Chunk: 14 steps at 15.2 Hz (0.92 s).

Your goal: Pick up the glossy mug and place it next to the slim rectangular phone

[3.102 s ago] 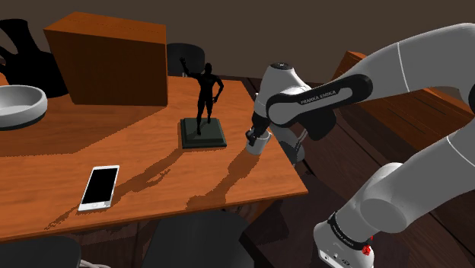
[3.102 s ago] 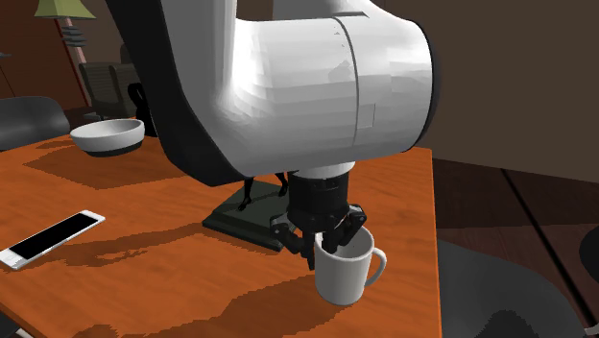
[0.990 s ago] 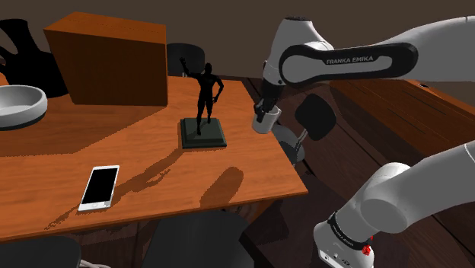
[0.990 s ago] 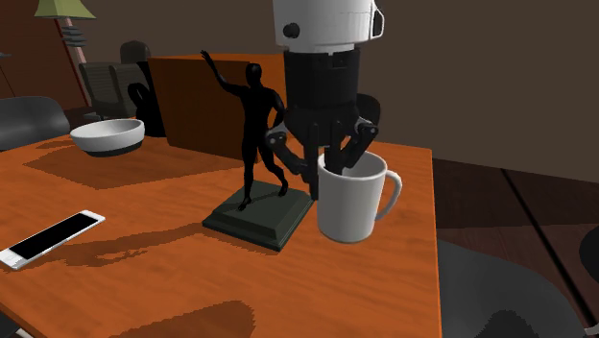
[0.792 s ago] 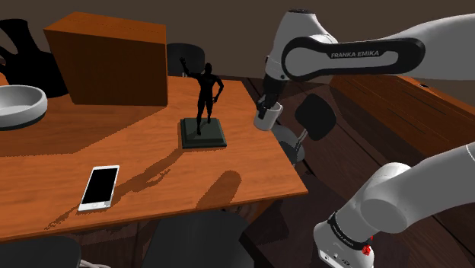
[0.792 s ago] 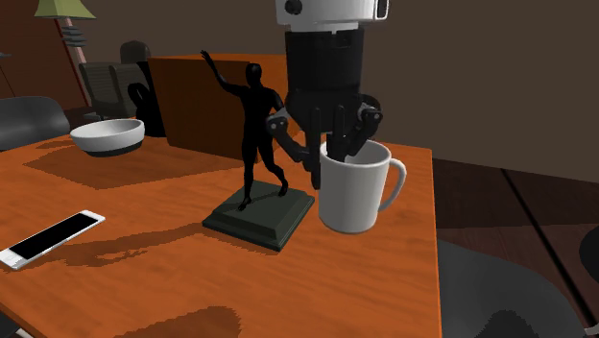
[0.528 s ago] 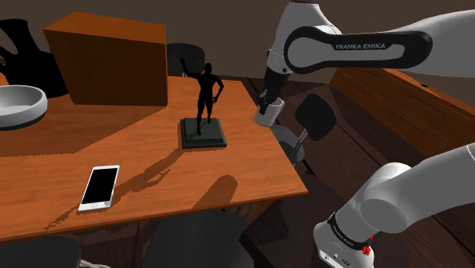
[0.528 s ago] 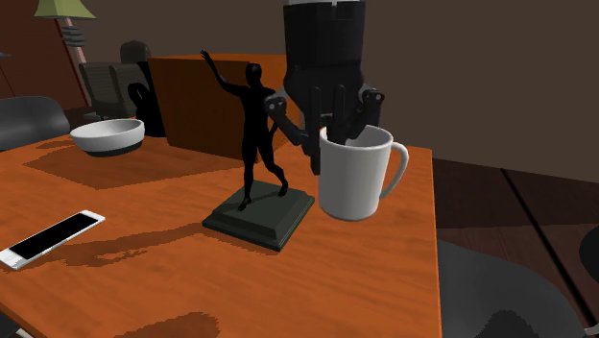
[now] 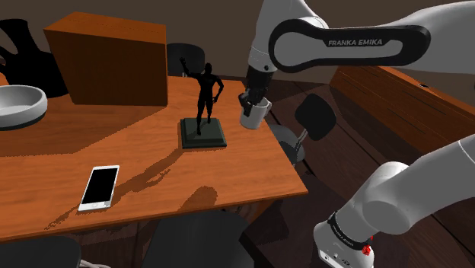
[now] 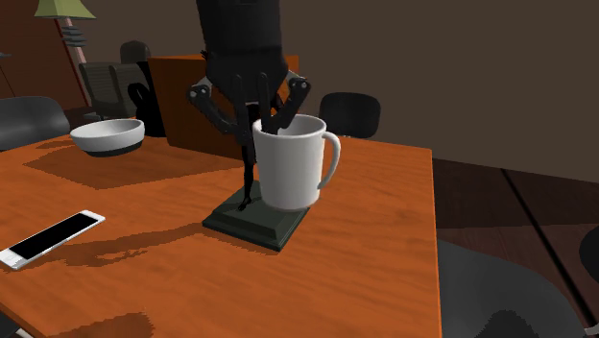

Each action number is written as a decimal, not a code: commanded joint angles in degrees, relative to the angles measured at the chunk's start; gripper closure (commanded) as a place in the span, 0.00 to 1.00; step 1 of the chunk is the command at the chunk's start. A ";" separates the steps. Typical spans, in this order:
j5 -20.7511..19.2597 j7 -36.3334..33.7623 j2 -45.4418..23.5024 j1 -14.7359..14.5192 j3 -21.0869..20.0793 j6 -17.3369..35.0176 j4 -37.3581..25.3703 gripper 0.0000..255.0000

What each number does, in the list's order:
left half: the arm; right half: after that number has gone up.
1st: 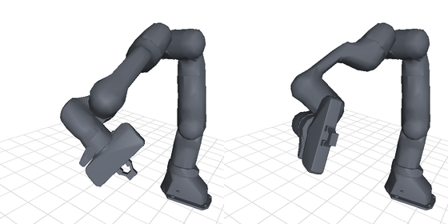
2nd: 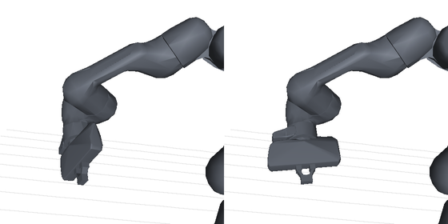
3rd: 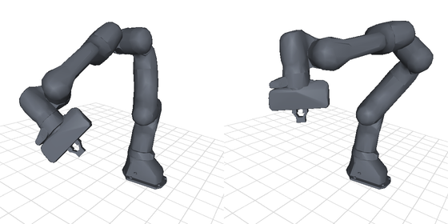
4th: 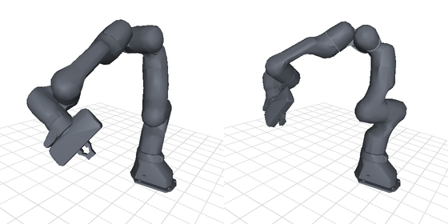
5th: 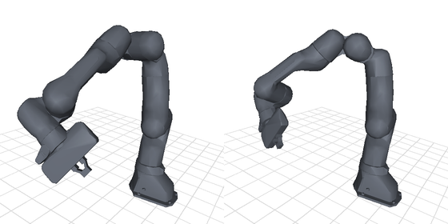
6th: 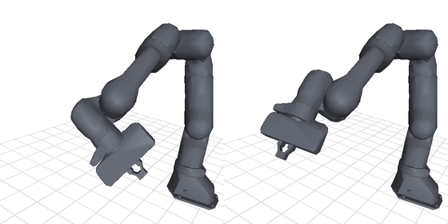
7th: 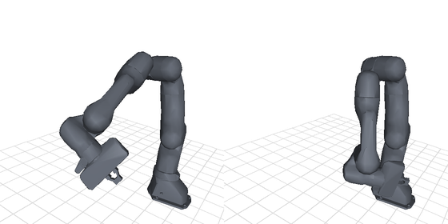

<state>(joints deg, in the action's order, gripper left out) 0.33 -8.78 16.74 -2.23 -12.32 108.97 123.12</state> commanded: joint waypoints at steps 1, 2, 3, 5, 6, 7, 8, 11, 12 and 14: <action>0.04 -2.94 -1.77 -0.92 -1.91 0.00 -1.70 1.00; -0.04 -4.39 -2.79 -1.37 -2.85 -0.12 -2.79 1.00; -0.17 -5.85 -3.87 -1.82 -3.78 -0.26 -3.95 1.00; -0.61 -8.80 -6.21 -2.73 -5.60 -0.59 -6.46 1.00; -0.91 -10.29 -7.47 -3.19 -6.49 -0.79 -7.82 1.00; -1.27 -11.79 -8.79 -3.66 -7.36 -1.02 -9.25 1.00; -1.69 -13.29 -10.16 -4.15 -8.22 -1.28 -10.75 1.00; -3.34 -17.84 -14.64 -5.80 -10.60 -2.27 -15.69 1.00; -4.01 -19.37 -16.26 -6.42 -11.33 -2.69 -17.50 1.00; -5.53 -22.40 -19.68 -7.80 -12.68 -3.67 -21.38 1.00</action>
<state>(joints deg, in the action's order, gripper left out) -4.28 -29.13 -0.85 -9.16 -24.10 105.91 104.15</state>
